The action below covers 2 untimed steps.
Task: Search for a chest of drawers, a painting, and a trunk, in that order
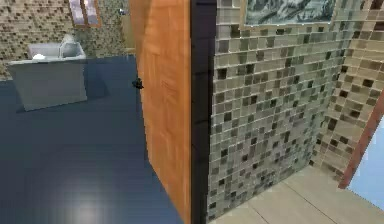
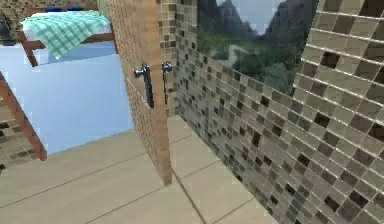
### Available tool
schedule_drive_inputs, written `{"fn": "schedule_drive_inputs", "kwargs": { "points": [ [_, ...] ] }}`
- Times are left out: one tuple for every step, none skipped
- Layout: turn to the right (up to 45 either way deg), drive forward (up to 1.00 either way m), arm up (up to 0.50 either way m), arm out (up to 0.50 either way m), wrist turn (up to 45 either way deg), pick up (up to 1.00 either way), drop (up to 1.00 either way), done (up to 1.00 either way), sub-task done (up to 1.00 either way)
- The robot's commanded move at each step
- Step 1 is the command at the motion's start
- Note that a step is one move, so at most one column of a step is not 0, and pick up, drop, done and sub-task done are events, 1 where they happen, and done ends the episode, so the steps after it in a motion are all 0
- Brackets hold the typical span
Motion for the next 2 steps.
{"fn": "schedule_drive_inputs", "kwargs": {
  "points": [
    [-36.0, 0.00, 0.00, 0.00, 0.0, 0.00, 0.00, 0.00, 0.00],
    [-3.0, 0.00, 0.00, 0.00, 0.0, 0.00, 0.00, 0.00, 0.00]
  ]
}}
